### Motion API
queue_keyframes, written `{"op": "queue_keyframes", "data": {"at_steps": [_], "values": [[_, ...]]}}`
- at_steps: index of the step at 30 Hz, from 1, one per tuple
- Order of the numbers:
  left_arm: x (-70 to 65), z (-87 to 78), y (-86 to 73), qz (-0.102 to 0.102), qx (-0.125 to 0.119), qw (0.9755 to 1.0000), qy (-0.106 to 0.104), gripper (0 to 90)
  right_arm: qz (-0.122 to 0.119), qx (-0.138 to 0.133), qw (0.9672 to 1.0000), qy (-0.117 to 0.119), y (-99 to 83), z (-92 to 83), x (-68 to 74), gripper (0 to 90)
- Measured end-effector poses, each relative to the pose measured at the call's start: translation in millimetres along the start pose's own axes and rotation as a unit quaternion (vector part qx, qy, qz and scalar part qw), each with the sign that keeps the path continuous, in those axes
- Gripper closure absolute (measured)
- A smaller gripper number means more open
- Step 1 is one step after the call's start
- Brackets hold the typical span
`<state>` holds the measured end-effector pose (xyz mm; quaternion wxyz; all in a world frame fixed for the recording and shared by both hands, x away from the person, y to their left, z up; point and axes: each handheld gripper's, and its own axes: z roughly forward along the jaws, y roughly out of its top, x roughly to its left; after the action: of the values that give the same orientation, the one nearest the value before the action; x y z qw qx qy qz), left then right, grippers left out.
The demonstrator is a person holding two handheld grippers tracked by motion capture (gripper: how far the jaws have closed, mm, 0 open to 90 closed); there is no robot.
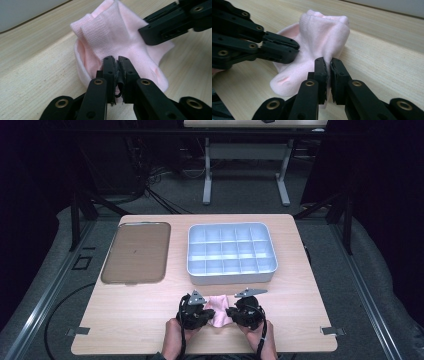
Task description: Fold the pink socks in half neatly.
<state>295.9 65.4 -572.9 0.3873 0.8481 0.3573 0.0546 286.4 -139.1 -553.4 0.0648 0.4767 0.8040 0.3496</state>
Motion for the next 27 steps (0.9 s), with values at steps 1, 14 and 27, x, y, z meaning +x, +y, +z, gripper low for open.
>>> {"op": "queue_keyframes", "data": {"at_steps": [1,14,27], "values": [[-0.1,0.2,0.4,0.003,0.001,1.0,0.001,85.8,-0.009,-0.002,1.0,-0.003,0.9,-2.6,3.9,84.4],[3.1,1.3,0.0,-0.01,-0.007,0.9999,-0.004,85.9,-0.083,-0.014,0.9963,0.016,12.3,2.7,38.0,84.5],[9.6,-23.5,-2.0,-0.018,-0.02,0.9994,0.022,77.7,-0.053,-0.022,0.9983,0.012,8.7,-3.8,26.9,84.7]]}}
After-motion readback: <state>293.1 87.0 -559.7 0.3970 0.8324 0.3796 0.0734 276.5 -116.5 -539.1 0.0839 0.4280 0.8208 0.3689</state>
